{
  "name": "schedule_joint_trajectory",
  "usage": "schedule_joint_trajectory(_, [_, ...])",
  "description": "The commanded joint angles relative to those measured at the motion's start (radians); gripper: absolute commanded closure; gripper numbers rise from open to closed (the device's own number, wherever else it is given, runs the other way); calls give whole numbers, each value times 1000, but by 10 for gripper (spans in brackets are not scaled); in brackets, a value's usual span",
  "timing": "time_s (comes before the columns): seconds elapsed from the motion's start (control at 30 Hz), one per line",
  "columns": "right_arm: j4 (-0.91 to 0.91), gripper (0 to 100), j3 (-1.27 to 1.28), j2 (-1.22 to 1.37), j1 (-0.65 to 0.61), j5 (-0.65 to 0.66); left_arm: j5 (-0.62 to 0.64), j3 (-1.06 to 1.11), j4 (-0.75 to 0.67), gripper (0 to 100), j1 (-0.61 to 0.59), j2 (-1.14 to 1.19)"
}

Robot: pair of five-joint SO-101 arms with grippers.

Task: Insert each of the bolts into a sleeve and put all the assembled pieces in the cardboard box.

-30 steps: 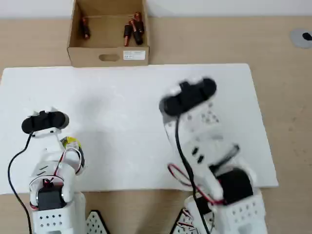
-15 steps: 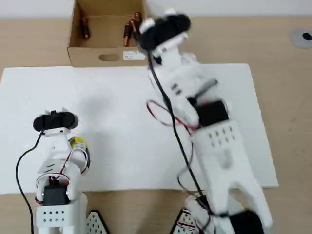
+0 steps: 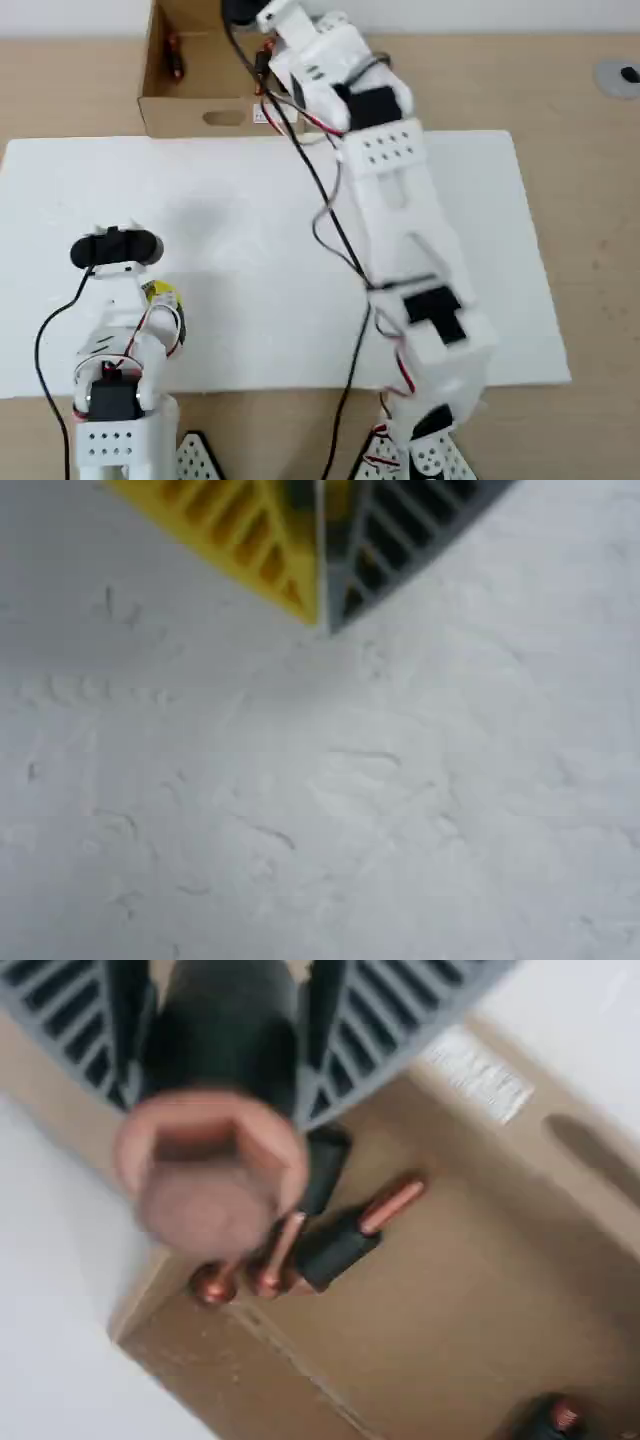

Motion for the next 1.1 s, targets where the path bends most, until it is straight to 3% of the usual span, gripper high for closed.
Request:
schedule_joint_trajectory(0.0, [-34, 989, -318, 203, 7, 89, -5, -3, -17, 998, 6, -10])
schedule_joint_trajectory(0.23, [-54, 987, -768, 625, -25, 252, -5, -3, -17, 998, 5, -10])
schedule_joint_trajectory(0.4, [-49, 986, -963, 799, -56, 285, -5, -3, -17, 998, 5, -10])
schedule_joint_trajectory(0.53, [-3, 974, -987, 831, -68, 290, -5, -3, -17, 998, 5, -10])
schedule_joint_trajectory(0.73, [32, 829, -989, 834, -71, 285, -5, -3, -17, 998, 6, -10])
schedule_joint_trajectory(1.07, [68, 824, -998, 829, -73, 285, -5, -3, -17, 998, 3, -10])
